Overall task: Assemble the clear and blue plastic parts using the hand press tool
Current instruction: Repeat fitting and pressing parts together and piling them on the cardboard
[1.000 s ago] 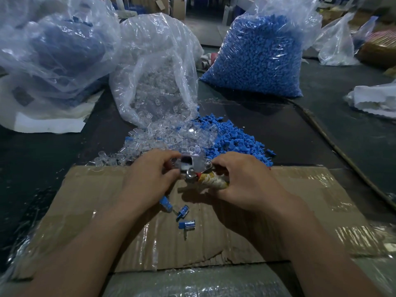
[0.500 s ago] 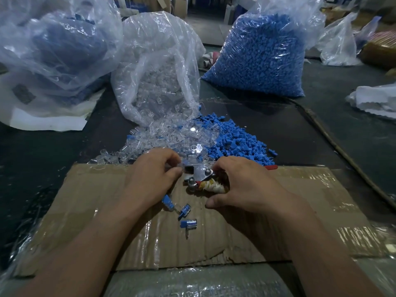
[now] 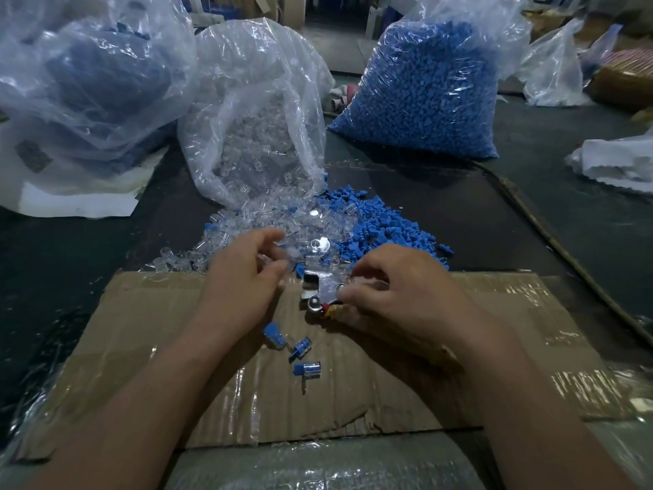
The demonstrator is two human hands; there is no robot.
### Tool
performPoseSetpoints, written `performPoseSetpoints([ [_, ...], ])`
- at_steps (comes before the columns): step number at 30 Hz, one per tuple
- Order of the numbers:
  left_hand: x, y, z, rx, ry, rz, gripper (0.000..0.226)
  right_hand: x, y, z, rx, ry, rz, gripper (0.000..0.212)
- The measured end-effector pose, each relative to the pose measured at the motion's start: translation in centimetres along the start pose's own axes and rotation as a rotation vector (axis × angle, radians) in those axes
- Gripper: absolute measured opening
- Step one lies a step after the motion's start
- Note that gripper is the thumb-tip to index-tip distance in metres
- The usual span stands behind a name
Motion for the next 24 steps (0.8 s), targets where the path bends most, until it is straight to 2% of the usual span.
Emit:
performPoseSetpoints([
  [4,0.4,0.3,0.3,0.021,0.183,0.011,0.031,2.5,-0.1,2.0,-0.075,-0.029,0.250,0.020],
  [6,0.1,0.5,0.6,0.017,0.217,-0.015,0.033,2.9,-0.2,3.2,-0.124,0.002,0.316,0.013],
  [11,-0.3,0.8,0.7,0.053,0.385,-0.045,0.026,2.0,-1.2,4.2,-0.167,0.030,0.300,0.023],
  [17,-0.3,1.1,0.9,0.063,0.457,-0.055,0.027,0.1,-2.7,2.6,-0.083,0.052,0.219,0.041],
  [20,-0.4,1.1,1.0,0.059,0.398,-0.074,0.031,-0.6,-3.1,2.2,-0.052,0.140,0.184,0.037],
  [24,-0.5,1.2,0.6,0.117,0.423,-0.064,0.021,0.0,-3.0,2.4,-0.064,0.089,0.239,0.024],
])
Point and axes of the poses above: each hand's wrist, its own y-axis away from the middle knuckle, its own x-axis out of the back of the hand, z = x × y, the point moved 9 cm from there along -y, towards the middle knuckle, and after that the axes turned 6 degrees about y, right-handed, at the moved point
